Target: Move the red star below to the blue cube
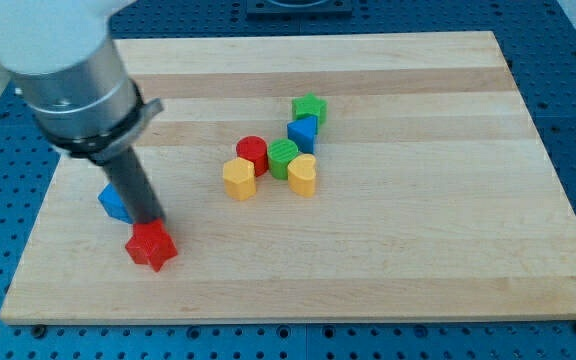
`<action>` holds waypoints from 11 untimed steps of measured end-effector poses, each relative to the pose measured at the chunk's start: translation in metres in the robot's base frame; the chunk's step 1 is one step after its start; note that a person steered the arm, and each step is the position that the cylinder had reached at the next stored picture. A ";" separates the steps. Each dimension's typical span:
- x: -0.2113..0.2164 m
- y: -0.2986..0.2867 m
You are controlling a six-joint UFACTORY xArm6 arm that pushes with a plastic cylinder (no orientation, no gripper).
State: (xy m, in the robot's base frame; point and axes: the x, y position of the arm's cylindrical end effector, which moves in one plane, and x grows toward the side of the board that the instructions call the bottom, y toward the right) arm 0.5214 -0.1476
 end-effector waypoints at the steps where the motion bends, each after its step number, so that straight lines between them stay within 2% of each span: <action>1: 0.000 0.060; 2: 0.039 0.095; 3: 0.048 0.095; 4: 0.051 0.056; 7: 0.039 0.003; 11: 0.055 -0.023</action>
